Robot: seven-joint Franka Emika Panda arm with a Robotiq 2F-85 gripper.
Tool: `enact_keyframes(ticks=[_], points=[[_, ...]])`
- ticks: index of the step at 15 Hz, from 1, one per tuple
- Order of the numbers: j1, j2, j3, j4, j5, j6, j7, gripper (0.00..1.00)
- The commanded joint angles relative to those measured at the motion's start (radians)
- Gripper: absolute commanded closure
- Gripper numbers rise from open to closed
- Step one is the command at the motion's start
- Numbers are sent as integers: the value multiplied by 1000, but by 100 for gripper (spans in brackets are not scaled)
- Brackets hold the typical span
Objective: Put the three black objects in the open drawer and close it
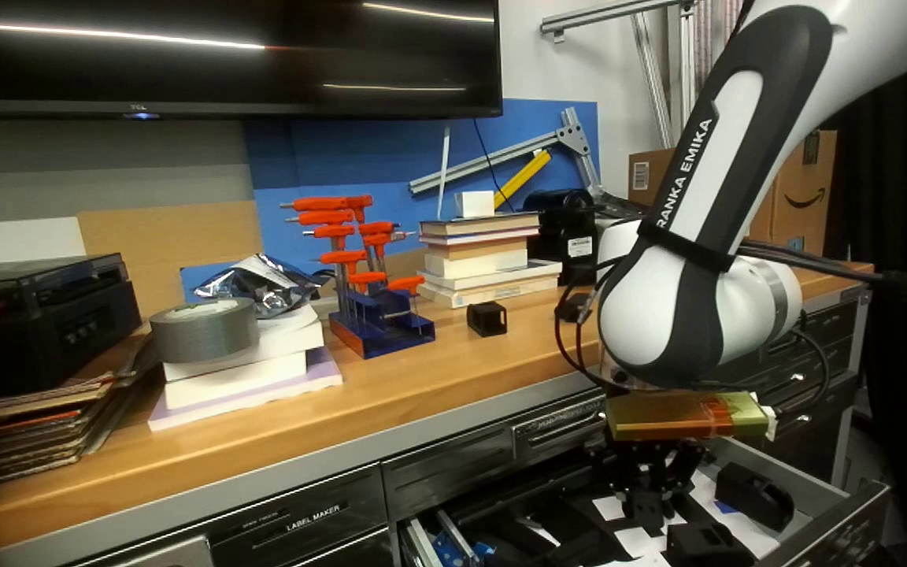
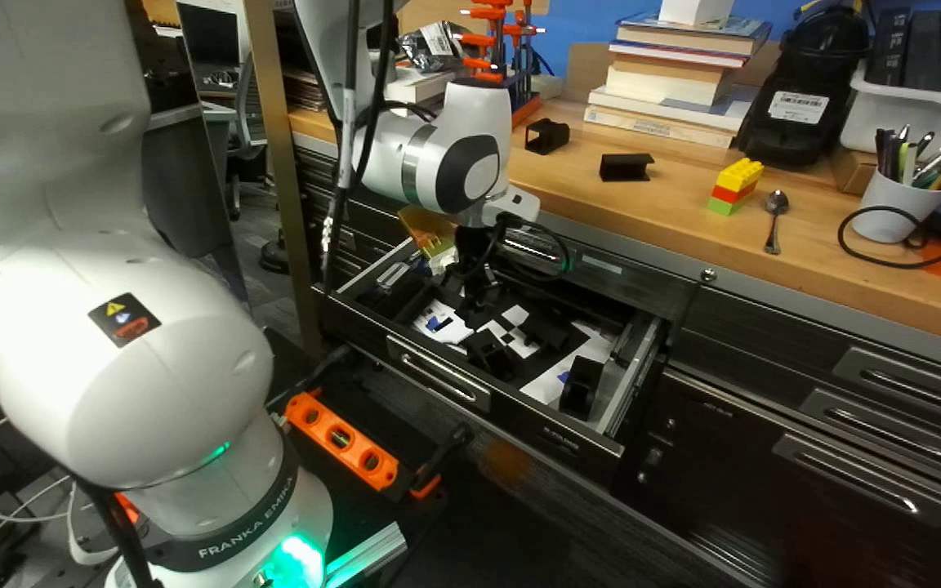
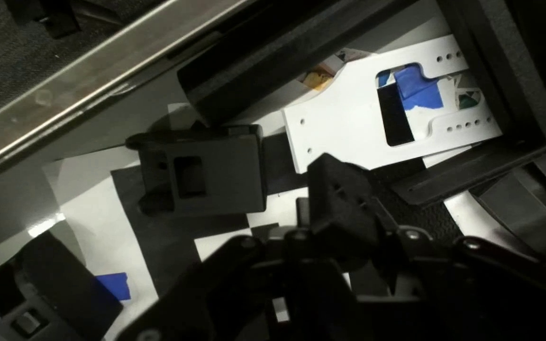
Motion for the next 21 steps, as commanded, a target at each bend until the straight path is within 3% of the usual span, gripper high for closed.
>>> enact_keyframes(ticks=[1,6,7,8,14,21], points=[[24,80,-31,60,35,33,-55,79],[19,147,-41,110,82,42,-120,79],[15,158,-39,120,98,39,-133,57],[13,166,-37,128,111,35,-145,44],[18,158,-56,152,126,-12,-191,1],[6,13,-156,237,17,-280,-213,0]])
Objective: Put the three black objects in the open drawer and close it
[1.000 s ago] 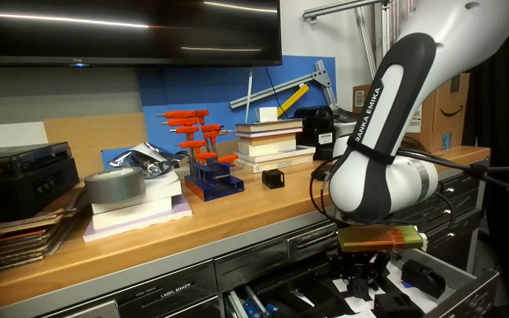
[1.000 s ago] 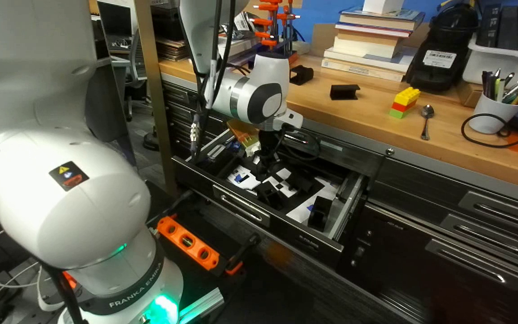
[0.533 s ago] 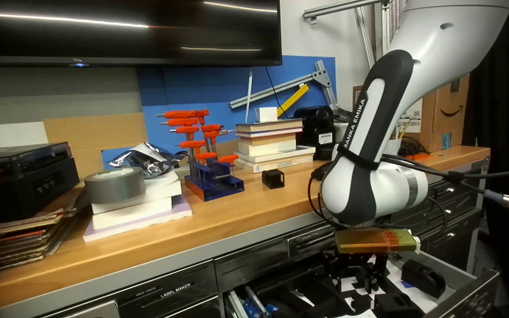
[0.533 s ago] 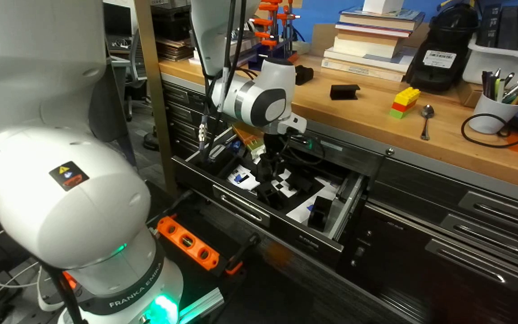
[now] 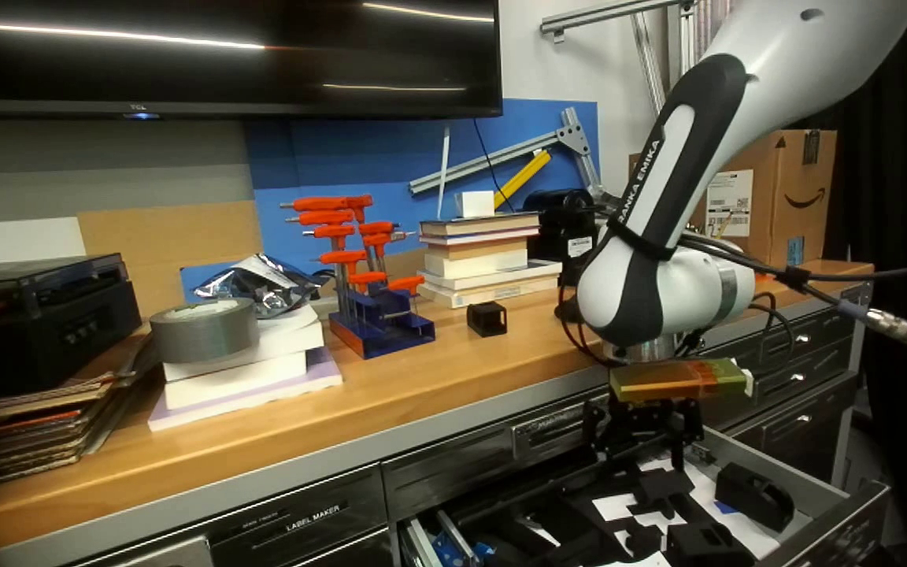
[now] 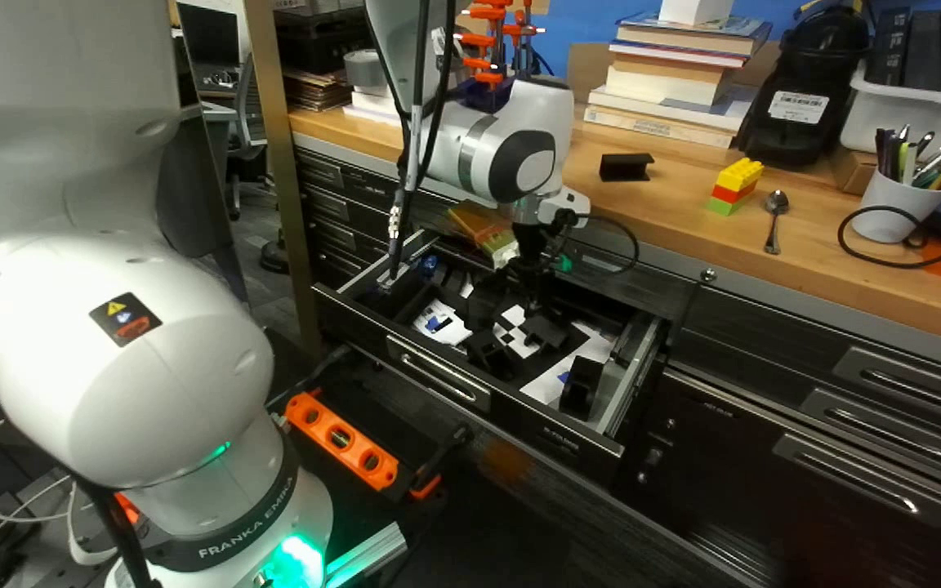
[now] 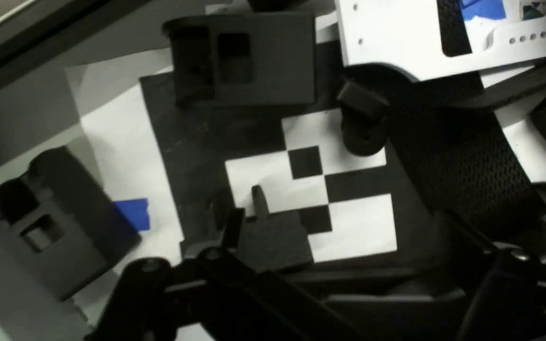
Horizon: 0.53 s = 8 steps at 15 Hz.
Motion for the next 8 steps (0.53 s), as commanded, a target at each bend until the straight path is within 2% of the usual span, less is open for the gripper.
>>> enact_keyframes(ticks=[1,2,8], points=[[-1,-133,-53,50,-78,-172,4,1],[-2,-162,-61,69,-107,-222,21,0],[-28,-329,-13,204,-118,-556,-31,0]])
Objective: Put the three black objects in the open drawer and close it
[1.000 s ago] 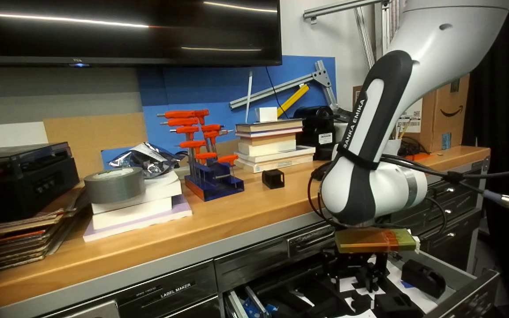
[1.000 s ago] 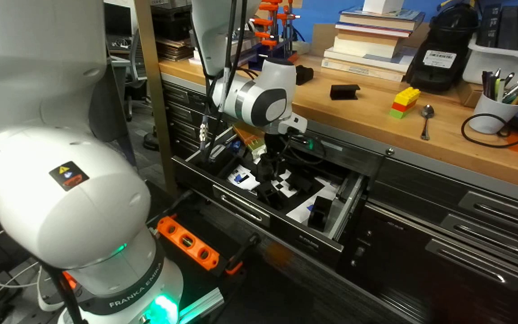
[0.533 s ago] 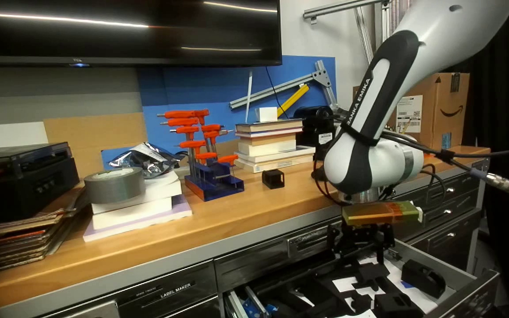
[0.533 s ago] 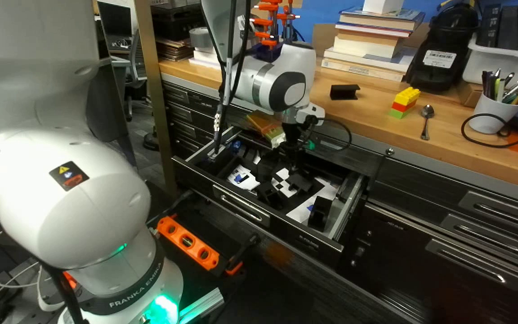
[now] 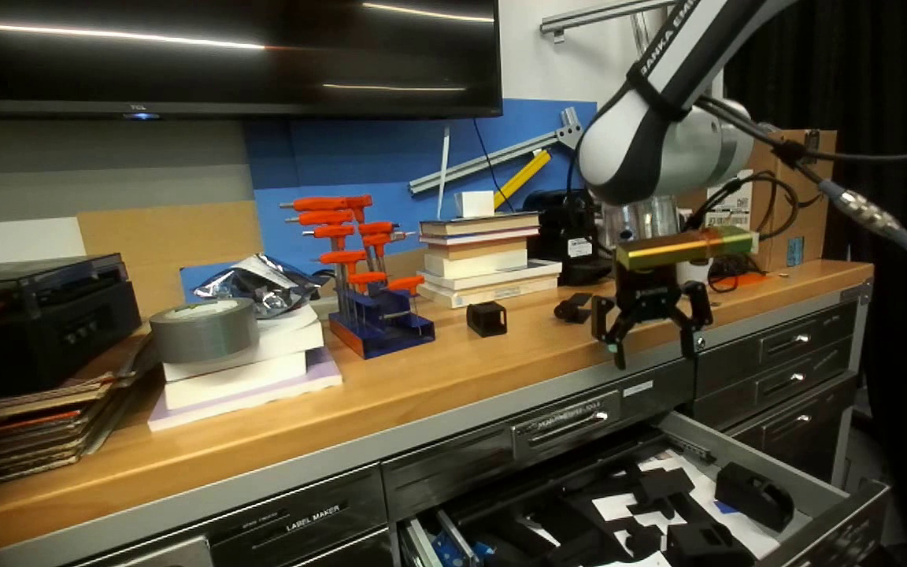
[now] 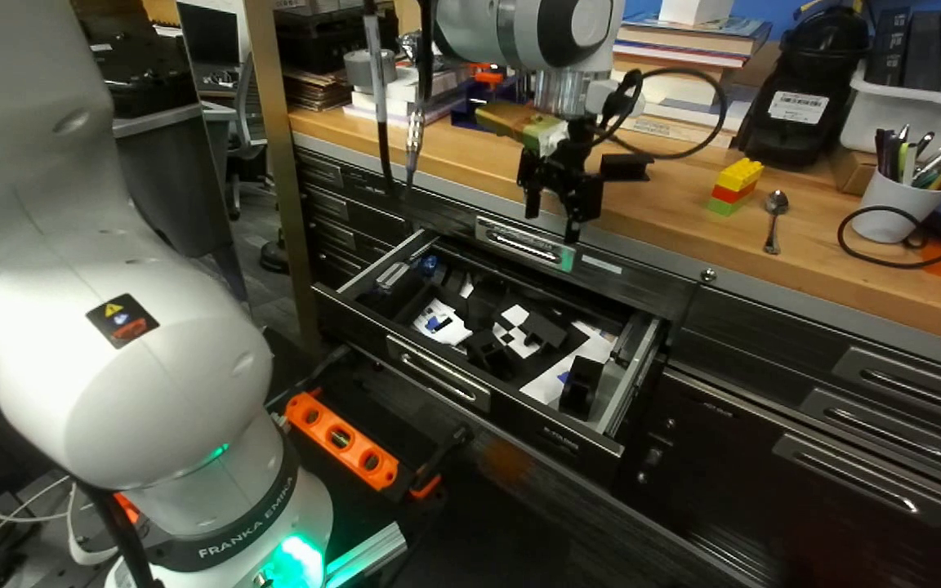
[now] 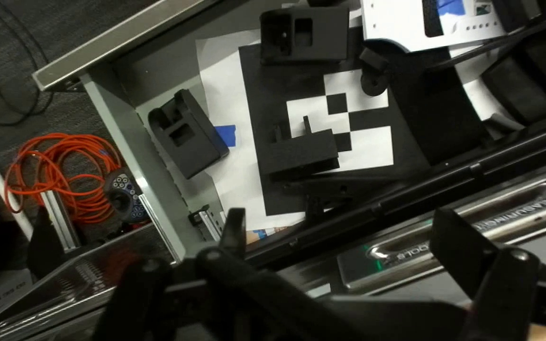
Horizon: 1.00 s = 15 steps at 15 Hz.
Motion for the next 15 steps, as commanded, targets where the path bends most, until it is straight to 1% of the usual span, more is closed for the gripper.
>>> enact_keyframes(ticks=[1,2,4,8,10,11,15], points=[[-18,-78,39,89,-12,-156,-35,0],[-20,-82,44,117,-23,-178,-30,0],[-29,-66,50,172,-45,-174,-11,0],[-54,-7,40,238,-71,-92,4,0],[-70,36,31,266,-71,-42,25,0],[-78,66,24,289,-53,-29,32,0],[-87,182,4,389,-45,-2,105,0]])
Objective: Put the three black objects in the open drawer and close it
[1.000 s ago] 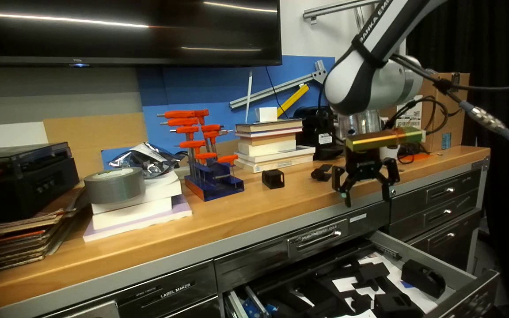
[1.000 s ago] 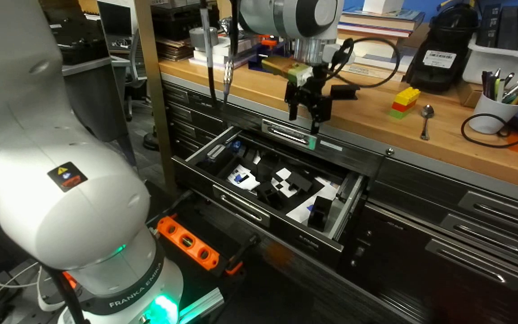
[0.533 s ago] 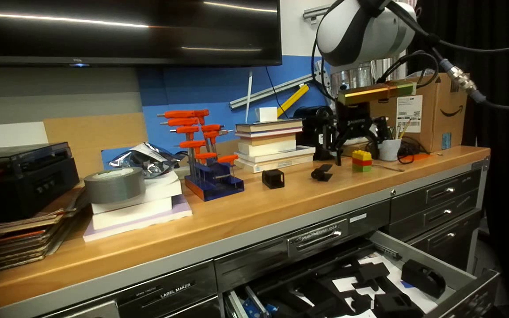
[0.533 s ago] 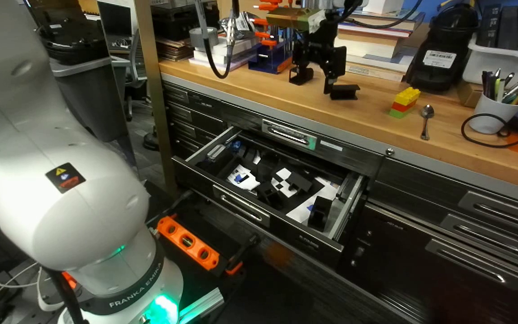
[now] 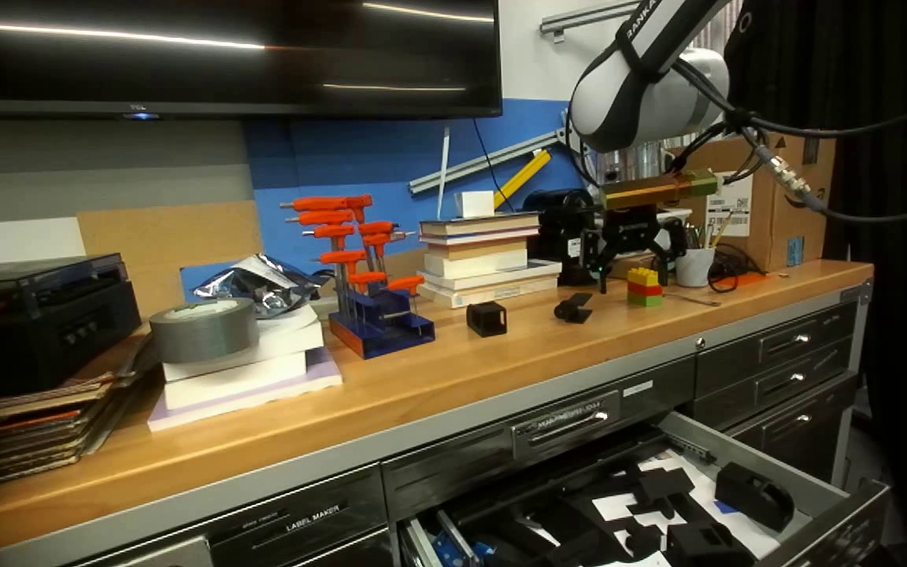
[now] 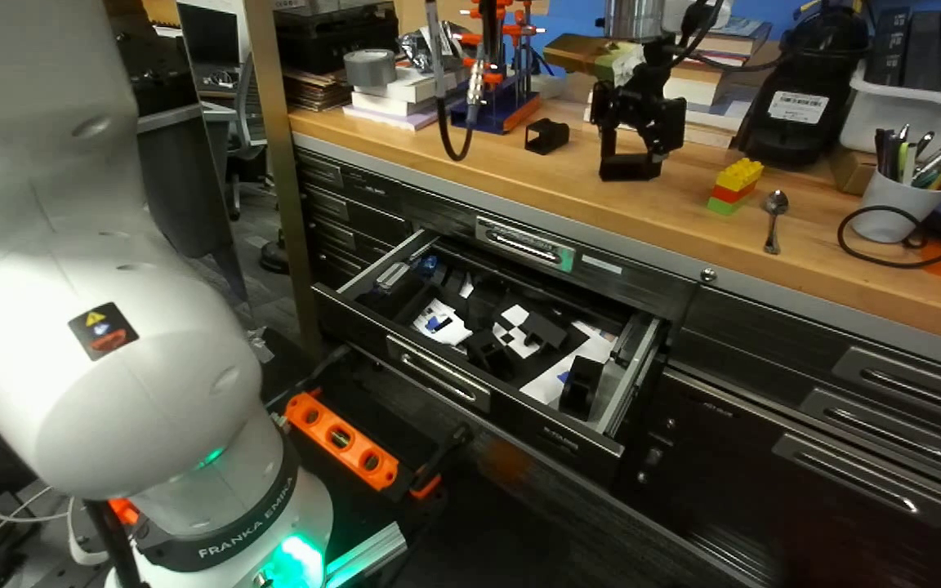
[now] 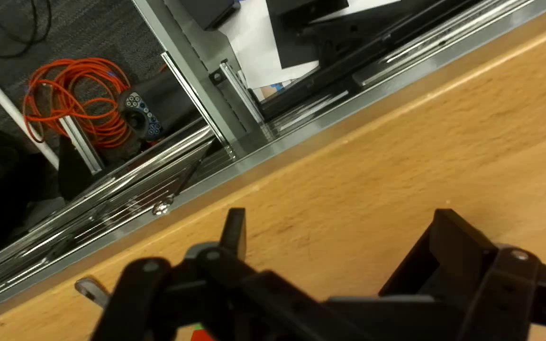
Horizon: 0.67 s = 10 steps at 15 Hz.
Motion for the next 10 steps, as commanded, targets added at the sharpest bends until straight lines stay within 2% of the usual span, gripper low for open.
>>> enact_keyframes(ticks=[1,5,10], points=[[-1,116,-13,134,5,12,73,0],[6,200,-25,280,24,-34,105,0],[10,240,-20,374,48,-71,119,0]])
